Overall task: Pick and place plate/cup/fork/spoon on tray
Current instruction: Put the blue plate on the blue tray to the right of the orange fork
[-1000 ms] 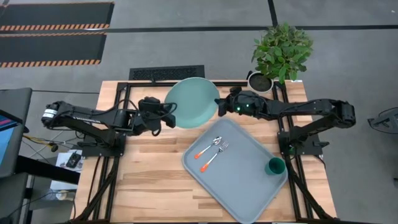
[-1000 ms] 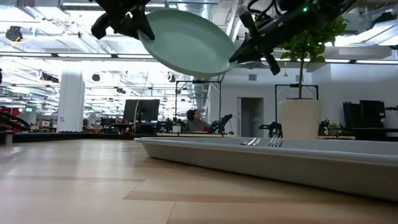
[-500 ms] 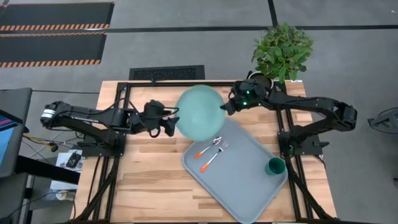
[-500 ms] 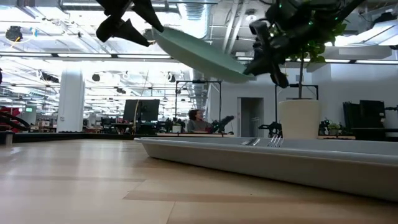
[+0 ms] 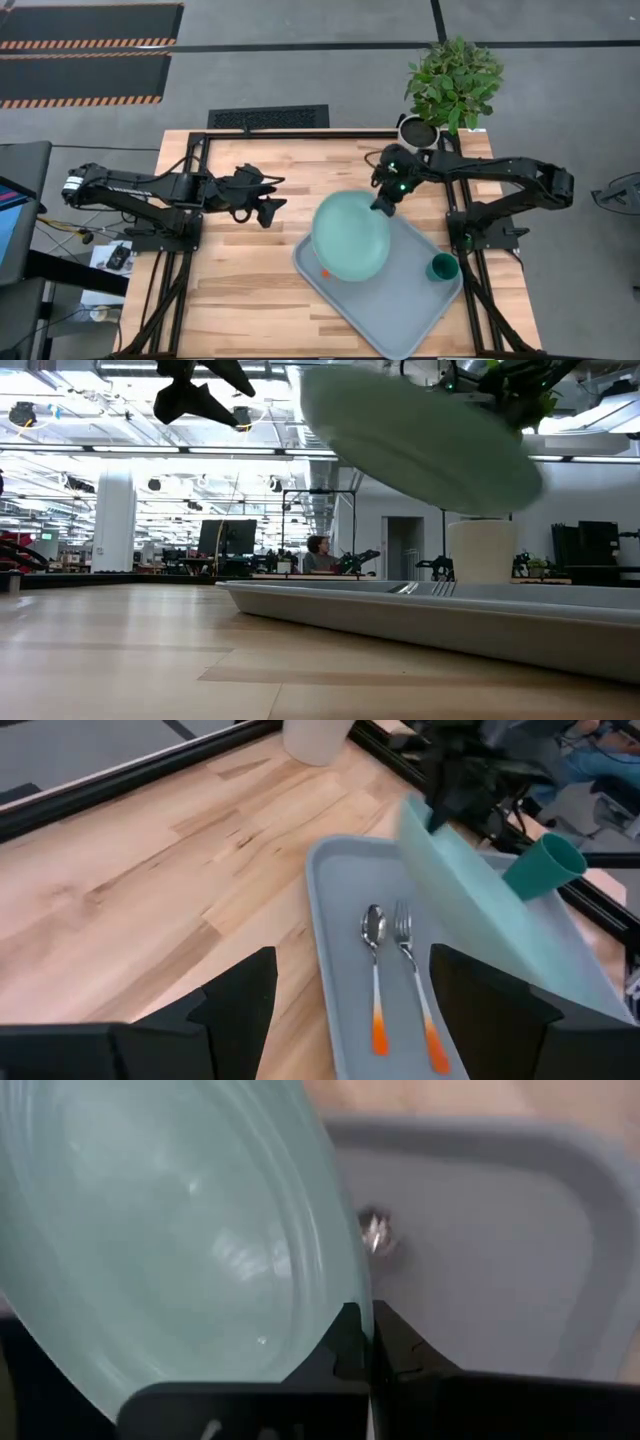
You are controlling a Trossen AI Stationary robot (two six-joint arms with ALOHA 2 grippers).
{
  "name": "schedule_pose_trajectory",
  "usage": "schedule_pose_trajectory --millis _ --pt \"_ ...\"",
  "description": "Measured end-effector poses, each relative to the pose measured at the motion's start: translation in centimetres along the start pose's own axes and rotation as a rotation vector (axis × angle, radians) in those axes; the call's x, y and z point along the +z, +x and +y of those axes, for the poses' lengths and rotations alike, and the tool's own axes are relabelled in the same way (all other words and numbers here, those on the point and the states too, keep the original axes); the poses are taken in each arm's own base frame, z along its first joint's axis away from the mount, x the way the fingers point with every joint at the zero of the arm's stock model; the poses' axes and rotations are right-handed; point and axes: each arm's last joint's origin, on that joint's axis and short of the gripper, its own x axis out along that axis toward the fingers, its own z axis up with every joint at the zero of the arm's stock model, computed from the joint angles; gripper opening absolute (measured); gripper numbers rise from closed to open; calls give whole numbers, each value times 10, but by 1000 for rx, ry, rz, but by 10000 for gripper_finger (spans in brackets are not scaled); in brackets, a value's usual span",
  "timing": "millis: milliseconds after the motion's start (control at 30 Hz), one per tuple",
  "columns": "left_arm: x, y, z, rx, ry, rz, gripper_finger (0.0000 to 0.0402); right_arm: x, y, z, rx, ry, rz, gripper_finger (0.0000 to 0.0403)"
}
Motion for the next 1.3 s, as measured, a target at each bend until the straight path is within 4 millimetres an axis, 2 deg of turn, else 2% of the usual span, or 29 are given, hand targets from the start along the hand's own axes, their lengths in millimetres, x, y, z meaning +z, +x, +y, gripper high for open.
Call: schedule_pose_trajectory --millis 500,700,1033,1300 --pt "-4 1 6 101 7 7 249 -30 19 35 -34 -336 158 2" --pt "-4 1 6 102 7 7 249 -39 24 39 -36 -374 235 2" --pt "-6 1 8 116 14 22 249 -54 54 40 -49 -382 412 2" --pt "-6 1 8 121 17 23 249 -45 68 46 -58 -393 458 2"
